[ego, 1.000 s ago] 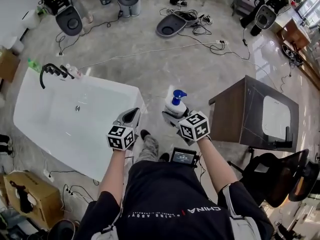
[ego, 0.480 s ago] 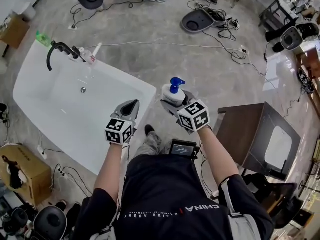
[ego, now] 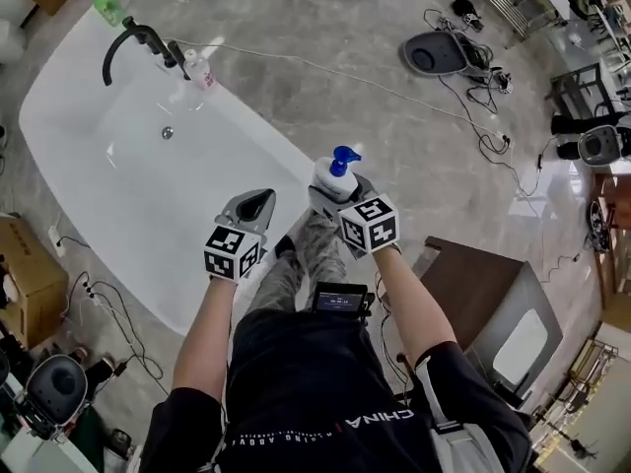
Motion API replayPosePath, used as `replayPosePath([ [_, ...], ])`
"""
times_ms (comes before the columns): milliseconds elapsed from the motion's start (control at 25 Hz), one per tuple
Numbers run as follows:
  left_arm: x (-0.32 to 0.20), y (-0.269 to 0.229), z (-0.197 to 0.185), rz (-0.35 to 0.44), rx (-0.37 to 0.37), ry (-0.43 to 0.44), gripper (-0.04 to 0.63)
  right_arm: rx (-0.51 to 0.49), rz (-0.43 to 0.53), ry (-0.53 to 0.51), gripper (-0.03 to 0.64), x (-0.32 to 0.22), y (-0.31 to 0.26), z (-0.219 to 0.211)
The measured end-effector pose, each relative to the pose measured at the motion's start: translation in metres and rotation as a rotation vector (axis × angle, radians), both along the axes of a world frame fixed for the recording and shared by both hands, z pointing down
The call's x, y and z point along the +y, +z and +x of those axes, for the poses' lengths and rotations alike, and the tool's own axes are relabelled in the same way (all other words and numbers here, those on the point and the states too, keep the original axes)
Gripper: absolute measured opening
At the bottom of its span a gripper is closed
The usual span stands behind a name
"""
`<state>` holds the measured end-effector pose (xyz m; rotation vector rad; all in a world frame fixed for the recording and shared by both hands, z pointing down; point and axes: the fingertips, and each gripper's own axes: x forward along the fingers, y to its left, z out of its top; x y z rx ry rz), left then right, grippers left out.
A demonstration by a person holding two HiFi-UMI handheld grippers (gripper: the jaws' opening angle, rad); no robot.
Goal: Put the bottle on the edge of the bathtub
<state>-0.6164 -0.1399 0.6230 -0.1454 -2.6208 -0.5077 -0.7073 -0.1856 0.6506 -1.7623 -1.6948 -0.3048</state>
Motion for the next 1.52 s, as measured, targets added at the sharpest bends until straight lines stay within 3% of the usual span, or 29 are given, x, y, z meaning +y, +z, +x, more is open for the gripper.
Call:
replayPosePath([
  [680,0.066,0.133,-0.014,0.091,0.000,-0.112,0.009,-0.078,0.035,-0.065,0.272,0.129,0.159,-0.027],
  [1080,0.080,0.151,-0.004,0.098,0.038,-0.161,0.009,-0.238,-0.036,-0.166,0.272,0.160,0.167,-0.019],
  [1520,0.079,0.144,-0.023,0.100,0.036,-0.144,0.009,-0.297,-0.031,-0.228,0.276,0.154,0.168,-0.011],
])
